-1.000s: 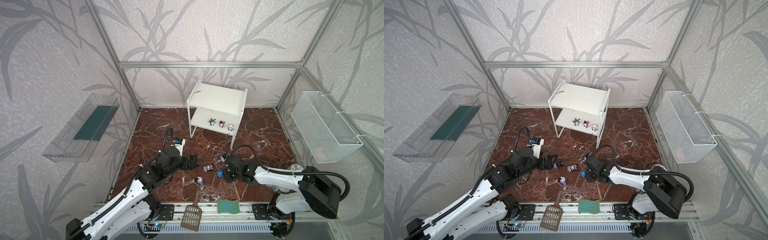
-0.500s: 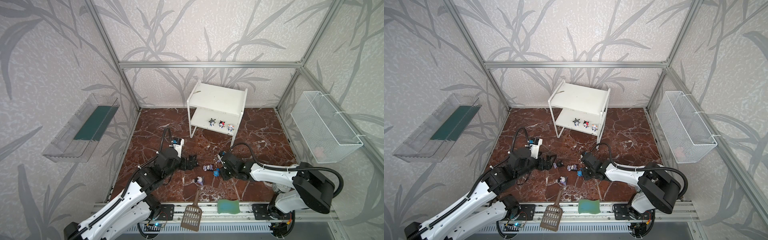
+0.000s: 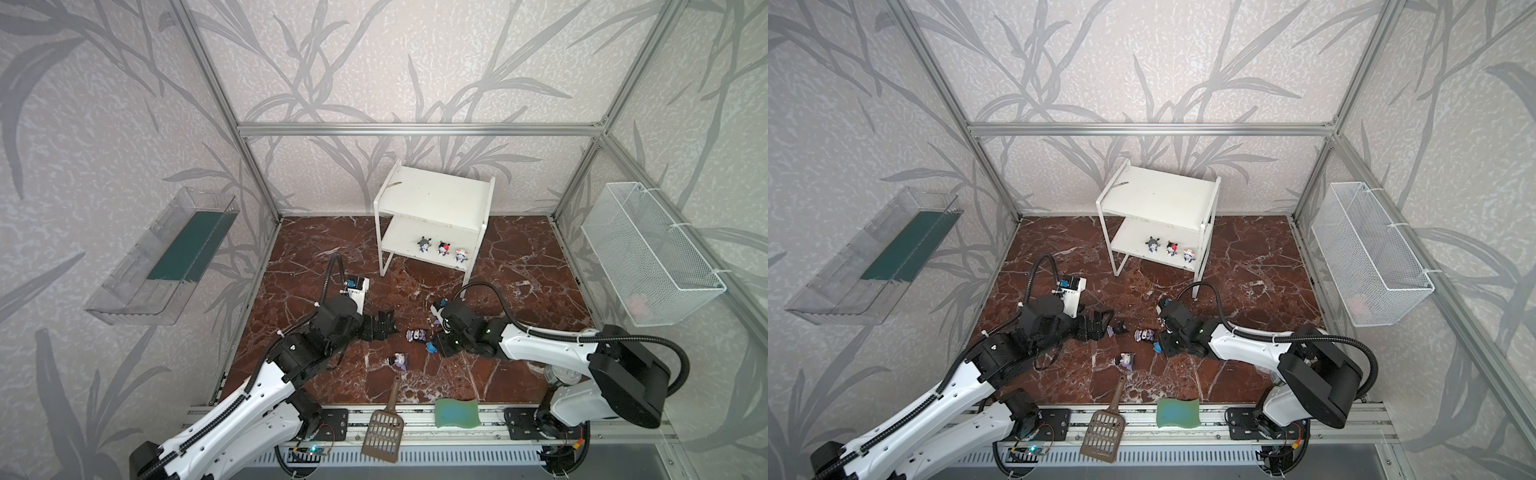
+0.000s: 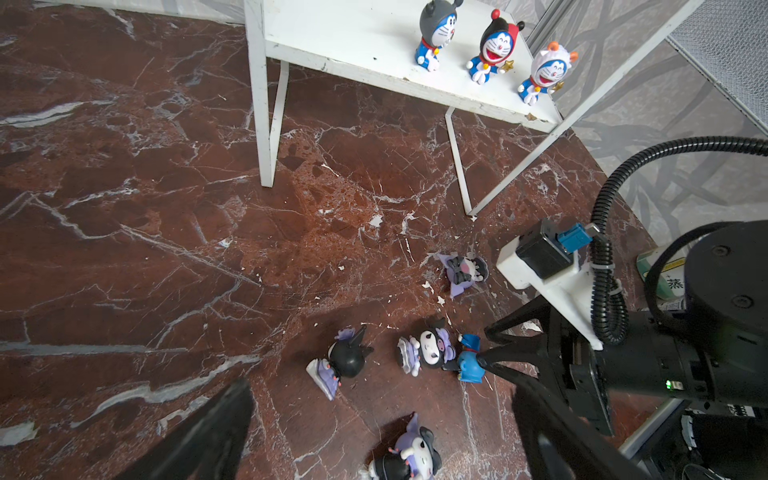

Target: Place and organize the plastic toys onto the shelf

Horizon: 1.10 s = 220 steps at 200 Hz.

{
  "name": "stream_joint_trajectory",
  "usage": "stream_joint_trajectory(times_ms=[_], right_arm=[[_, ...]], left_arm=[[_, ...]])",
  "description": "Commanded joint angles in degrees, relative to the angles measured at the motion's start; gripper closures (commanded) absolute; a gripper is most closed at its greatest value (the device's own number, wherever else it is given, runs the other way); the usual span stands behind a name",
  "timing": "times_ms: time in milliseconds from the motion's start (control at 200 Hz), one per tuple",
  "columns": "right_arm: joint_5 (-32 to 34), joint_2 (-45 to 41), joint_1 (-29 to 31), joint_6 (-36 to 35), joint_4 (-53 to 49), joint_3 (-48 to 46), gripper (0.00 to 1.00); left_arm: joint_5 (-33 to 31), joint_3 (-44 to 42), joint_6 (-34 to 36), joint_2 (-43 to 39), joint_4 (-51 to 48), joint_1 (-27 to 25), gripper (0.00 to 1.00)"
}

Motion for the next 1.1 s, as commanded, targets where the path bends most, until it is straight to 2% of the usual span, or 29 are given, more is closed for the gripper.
stream_joint_trajectory(times_ms=[0, 130, 250, 270, 535, 815, 1095], right_arm=[[-0.50, 0.77, 0.89, 0.27, -0.53, 1.61, 0.63], [6.19, -0.82, 4.81, -0.57, -5.20, 4.01, 0.60], [12.22, -0.09, 7.33, 0.42, -9.80, 6.64, 0.47], [13.35, 0.16, 9.26, 0.68, -10.45, 6.95, 0.45], [26.55, 5.77, 14.55, 5.22, -19.68, 12.70, 0.44], [29.67, 9.50, 15.77, 6.48, -20.79, 14.57, 0.48], [27.32, 10.80, 15.89, 5.02, -20.20, 16.55, 0.49]], left_arm=[[-0.61, -0.39, 0.69, -0.86, -0.23, -0.13, 0.01], [-0.31, -0.58, 0.63, -0.94, -0.12, -0.17, 0.01], [-0.26, -0.91, 0.80, -1.47, 0.16, -0.24, 0.01], [-0.26, -0.95, 0.85, -1.54, 0.11, -0.12, 0.01], [-0.13, -1.22, 1.22, -2.96, -0.07, -0.14, 0.01], [0.18, -1.48, 1.22, -3.18, 0.55, -0.14, 0.01], [0.16, -1.38, 1.40, -3.23, 0.50, -0.13, 0.01]])
